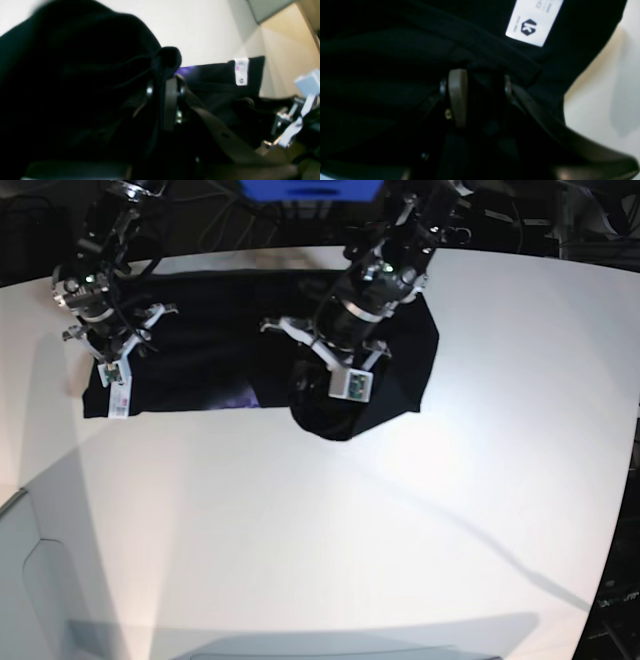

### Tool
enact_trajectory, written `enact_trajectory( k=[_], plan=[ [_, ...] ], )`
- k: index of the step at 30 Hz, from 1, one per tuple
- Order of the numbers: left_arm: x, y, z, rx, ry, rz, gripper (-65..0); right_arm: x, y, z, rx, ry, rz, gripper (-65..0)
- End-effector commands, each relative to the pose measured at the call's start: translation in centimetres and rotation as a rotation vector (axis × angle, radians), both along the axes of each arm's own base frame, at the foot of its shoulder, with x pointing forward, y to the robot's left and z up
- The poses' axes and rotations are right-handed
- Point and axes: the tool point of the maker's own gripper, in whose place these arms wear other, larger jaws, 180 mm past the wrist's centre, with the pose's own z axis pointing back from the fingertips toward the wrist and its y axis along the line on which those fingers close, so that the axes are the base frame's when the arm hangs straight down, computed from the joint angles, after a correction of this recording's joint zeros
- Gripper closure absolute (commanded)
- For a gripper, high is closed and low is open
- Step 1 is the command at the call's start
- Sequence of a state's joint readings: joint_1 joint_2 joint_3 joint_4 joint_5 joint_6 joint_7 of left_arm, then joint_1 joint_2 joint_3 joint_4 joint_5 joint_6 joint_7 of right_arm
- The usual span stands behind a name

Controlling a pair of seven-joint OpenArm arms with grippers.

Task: Fold the T-shirt properly
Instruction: 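Fold the strip end with the left gripper toward the right gripper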

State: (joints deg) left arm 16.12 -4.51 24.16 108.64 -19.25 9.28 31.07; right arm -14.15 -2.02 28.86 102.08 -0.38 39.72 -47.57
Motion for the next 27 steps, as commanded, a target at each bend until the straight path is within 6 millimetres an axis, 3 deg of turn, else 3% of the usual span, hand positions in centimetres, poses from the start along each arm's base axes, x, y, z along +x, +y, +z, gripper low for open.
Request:
enact_trajectory(
  k=[1,8,19,25,27],
  plan=[
    [-0.2,-0.9,0.4,-0.024,-0.004,-0.008,0.0,0.3,-0.1,0.4,-0.003,-0.009,0.006,-20.1],
    [-0.8,-4.5,0.3,-0.038,-0.004,-0.1,0.0,0.7,-0.1,0.6,-0.003,-0.02,0.006,-20.1],
    [-1.1,-7.0,-1.2,-0.02,0.022,-0.169,0.0,0.7,-0.1,0.6,-0.004,-0.02,0.006,-20.1],
    [-1.5,-9.2,-0.9,-0.011,0.005,-0.257,0.0,0.7,-0.1,0.6,-0.004,-0.018,0.006,-20.1],
    [-1.8,-9.8,-0.6,-0.01,-0.007,-0.283,-4.2,0.7,-0.1,0.6,-0.004,-0.018,0.006,-20.1]
  ],
)
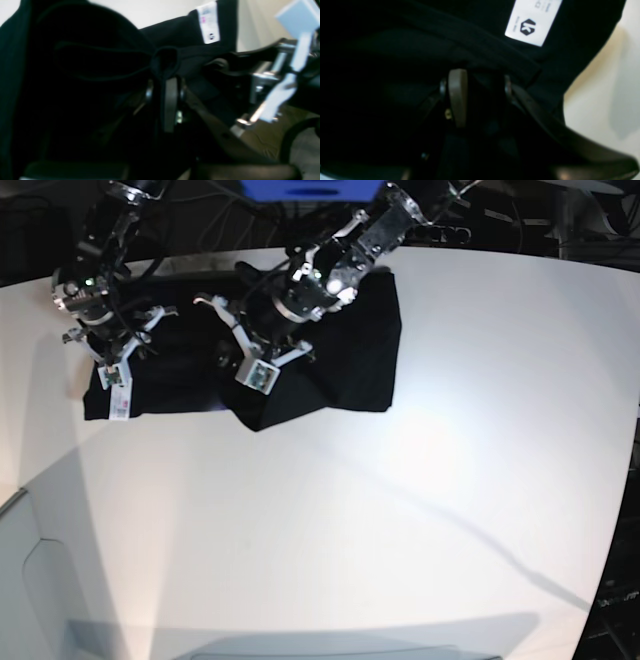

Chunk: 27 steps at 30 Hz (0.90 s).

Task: Fold the T-shirt properly
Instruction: 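Fold the strip end with the left gripper toward the right gripper, then press and smooth the folded layer with the left gripper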

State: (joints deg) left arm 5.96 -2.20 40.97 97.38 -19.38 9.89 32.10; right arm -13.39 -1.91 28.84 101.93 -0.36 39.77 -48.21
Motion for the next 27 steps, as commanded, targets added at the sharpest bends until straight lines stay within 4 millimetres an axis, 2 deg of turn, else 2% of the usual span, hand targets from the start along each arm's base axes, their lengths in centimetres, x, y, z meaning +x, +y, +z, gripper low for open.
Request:
enact_trajectory(
  k=[1,6,8,9,13,17,21,23,27],
  plan=[
    [0.3,-0.7,1.4,-0.041,-0.03,-0.004,-8.6,0.3,0.0,0.5,-0.002,-0.018,0.006,-20.1],
    [0.1,-1.0,2.0,-0.055,-0.039,-0.012,-42.6,0.2,0.0,0.4,-0.002,-0.016,0.006,-20.1],
    [0.1,-1.0,3.1,-0.075,-0.059,-0.012,-52.5,0.2,0.0,0.4,-0.002,-0.016,0.006,-20.1],
    [0.2,-1.0,3.8,-0.086,-0.075,-0.013,-55.4,0.2,0.0,0.4,-0.002,-0.016,0.006,-20.1],
    [0.5,0.3,7.0,-0.127,-0.153,-0.005,-57.1,0.2,0.0,0.4,-0.002,-0.013,0.005,-20.1],
    [1.9,5.1,8.1,-0.099,-0.206,0.092,-57.1,0.2,0.0,0.4,-0.002,-0.013,0.005,-20.1],
    [3.3,10.7,6.5,-0.023,-0.188,0.235,-57.2,0.3,0.1,0.4,0.001,-0.016,0.005,-20.1],
    [3.5,13.0,5.7,0.008,-0.17,0.292,-57.2,0.3,0.1,0.4,0.001,-0.016,0.005,-20.1],
    [3.5,16.0,4.6,0.043,-0.141,0.383,-57.4,0.3,0.1,0.4,0.002,-0.018,0.004,-20.1]
  ],
)
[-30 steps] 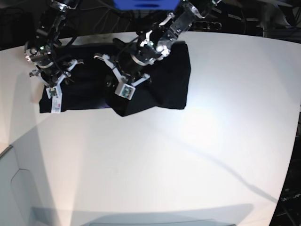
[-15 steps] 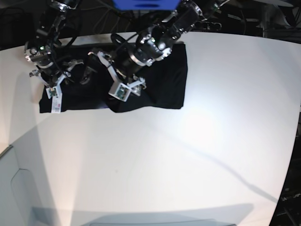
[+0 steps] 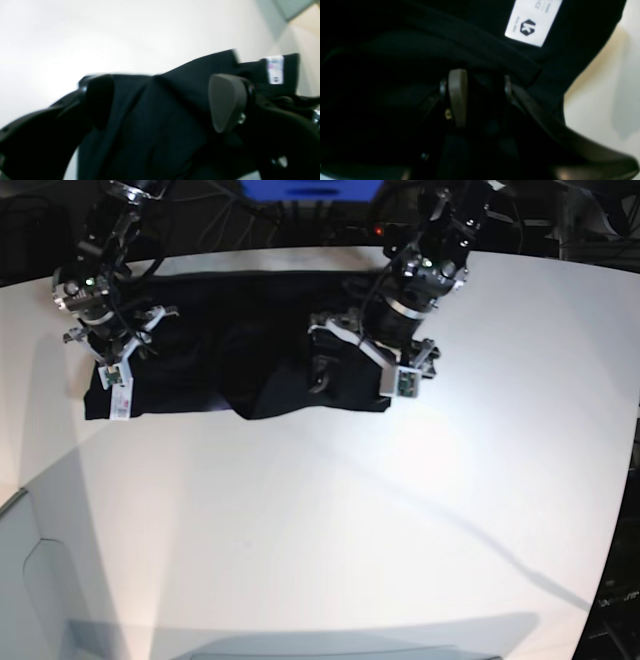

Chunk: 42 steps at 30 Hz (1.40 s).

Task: Fold the T-shirt properly
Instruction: 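Press and smooth the folded layer with the left gripper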

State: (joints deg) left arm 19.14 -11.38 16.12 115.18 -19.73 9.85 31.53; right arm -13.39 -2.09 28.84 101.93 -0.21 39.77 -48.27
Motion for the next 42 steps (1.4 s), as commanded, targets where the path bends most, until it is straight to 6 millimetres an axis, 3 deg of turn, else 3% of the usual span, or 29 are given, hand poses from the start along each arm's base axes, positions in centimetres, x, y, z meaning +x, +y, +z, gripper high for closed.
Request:
enact_trajectory(
  k=[1,6,10,13,19,23,27,30,32,42],
  plan=[
    [0.6,0.2,1.2,-0.015,-0.044,0.01,-57.5,0.3,0.0,0.5,-0.003,-0.018,0.005,-20.1],
    [0.3,-1.0,0.2,-0.024,-0.014,-0.013,-57.3,0.4,0.0,0.5,-0.003,-0.019,0.005,-20.1],
    [-1.8,-7.7,-1.2,-0.061,0.038,-0.202,-57.2,0.4,0.0,0.5,-0.003,-0.019,0.005,-20.1],
    [-3.0,-11.8,-1.1,-0.057,0.023,-0.345,-57.2,0.4,0.0,0.5,-0.003,-0.019,0.005,-20.1],
    [-5.4,-16.3,1.1,-0.067,-0.05,-0.57,-57.2,0.4,-0.1,0.5,-0.004,-0.019,0.006,-20.1],
    [-5.7,-15.9,2.6,-0.088,-0.074,-0.606,-57.2,0.4,-0.1,0.5,-0.004,-0.019,0.006,-20.1],
    [-4.2,-12.7,3.1,-0.108,-0.055,-0.526,-57.4,0.4,-0.1,0.5,-0.004,-0.019,0.006,-20.1],
    [-2.6,-9.7,2.3,-0.145,0.002,-0.412,-57.5,0.4,0.0,0.5,-0.003,-0.019,0.005,-20.1],
    [-2.3,-8.8,2.1,-0.157,0.021,-0.374,-57.5,0.4,0.0,0.5,-0.003,-0.019,0.005,-20.1],
    [-4.3,-9.6,0.7,-0.122,0.05,-0.403,-57.5,0.4,0.0,0.5,-0.003,-0.019,0.005,-20.1]
  ],
)
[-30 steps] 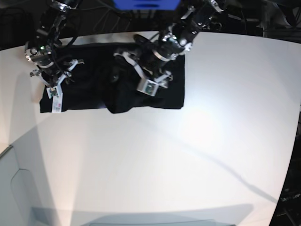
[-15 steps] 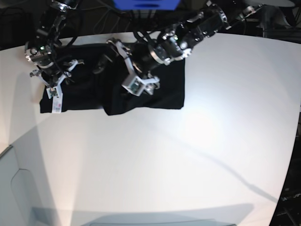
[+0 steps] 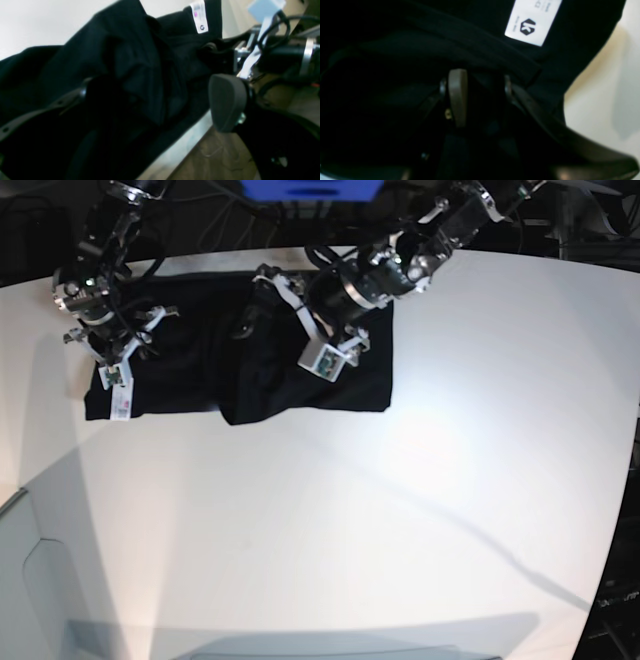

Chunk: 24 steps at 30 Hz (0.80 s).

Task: Fold the T-shirt properly
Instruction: 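Press and smooth the folded layer with the left gripper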

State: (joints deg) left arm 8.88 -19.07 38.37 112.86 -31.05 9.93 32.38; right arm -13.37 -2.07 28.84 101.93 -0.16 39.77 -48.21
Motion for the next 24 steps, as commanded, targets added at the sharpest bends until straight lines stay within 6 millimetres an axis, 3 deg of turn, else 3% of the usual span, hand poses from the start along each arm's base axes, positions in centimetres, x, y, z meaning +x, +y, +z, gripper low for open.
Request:
enact_trajectory(
  k=[1,9,15,17,24],
  plan=[
    [0.5,-0.2,1.1,-0.02,-0.041,0.009,-57.5,0.3,0.0,0.5,-0.003,-0.017,0.005,-20.1],
    [-1.1,-1.4,-1.8,0.059,-0.02,-0.07,-57.2,0.4,0.0,0.5,-0.002,-0.019,0.005,-20.1],
    [-1.4,-1.6,-2.7,0.078,-0.01,-0.086,-56.1,0.4,0.0,0.5,-0.002,-0.019,0.005,-20.1],
    [-1.0,-1.6,-2.5,0.079,-0.02,-0.088,-50.1,0.4,0.0,0.5,-0.002,-0.019,0.005,-20.1],
    [-1.3,-2.7,-2.6,0.087,-0.035,-0.138,-14.7,0.7,0.0,0.6,-0.003,-0.021,0.004,-20.1]
  ],
)
